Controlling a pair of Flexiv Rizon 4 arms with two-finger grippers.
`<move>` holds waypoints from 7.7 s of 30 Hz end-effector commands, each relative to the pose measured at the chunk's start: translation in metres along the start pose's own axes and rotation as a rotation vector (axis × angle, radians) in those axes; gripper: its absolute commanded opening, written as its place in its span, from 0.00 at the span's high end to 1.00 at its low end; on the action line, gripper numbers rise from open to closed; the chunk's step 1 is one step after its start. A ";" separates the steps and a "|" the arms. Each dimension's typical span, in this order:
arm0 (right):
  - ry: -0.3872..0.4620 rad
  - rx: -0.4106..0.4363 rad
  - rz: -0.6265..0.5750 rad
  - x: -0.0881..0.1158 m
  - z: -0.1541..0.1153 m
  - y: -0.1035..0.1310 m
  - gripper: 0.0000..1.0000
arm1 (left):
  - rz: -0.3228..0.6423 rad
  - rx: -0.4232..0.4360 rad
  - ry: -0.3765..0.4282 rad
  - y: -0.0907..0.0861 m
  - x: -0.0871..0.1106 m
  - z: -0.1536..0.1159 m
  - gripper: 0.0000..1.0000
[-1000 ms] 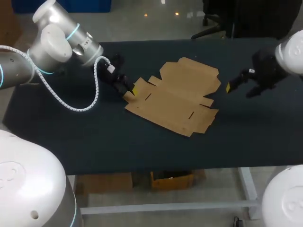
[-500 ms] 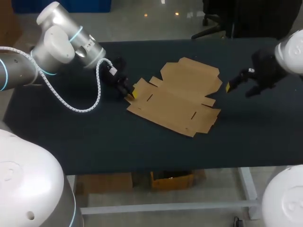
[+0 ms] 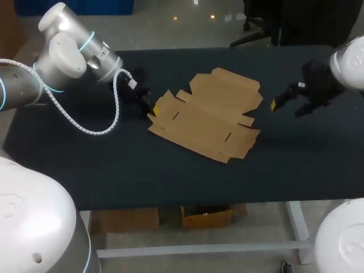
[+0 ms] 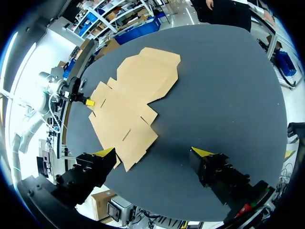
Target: Assemble the packaging by folding the flat box into shape, placing the metal phone stand inside, and closing the box properly
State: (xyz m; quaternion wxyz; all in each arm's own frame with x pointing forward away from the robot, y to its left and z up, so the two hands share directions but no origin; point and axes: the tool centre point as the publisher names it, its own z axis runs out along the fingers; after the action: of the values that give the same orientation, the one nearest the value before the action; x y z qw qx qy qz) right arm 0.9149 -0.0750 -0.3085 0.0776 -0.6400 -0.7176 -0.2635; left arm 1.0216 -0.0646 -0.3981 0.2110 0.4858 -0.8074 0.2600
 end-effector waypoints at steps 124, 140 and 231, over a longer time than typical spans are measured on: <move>0.035 0.015 -0.004 0.011 -0.008 -0.043 0.00 | -0.304 0.229 -0.090 0.152 0.073 -0.058 0.00; 0.016 0.017 0.039 0.013 -0.010 -0.044 0.00 | -0.310 0.159 -0.199 0.149 0.068 -0.107 0.00; 0.015 0.117 0.159 0.015 0.031 -0.061 0.00 | -0.341 0.136 -0.216 0.164 0.072 -0.109 0.00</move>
State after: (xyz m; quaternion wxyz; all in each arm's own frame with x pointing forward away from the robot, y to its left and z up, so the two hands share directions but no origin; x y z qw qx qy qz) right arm 0.8596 -0.0487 -0.3467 0.1394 -0.6869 -0.6780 -0.2215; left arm 0.8501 0.0217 -0.3067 0.1328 0.6538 -0.7106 0.2237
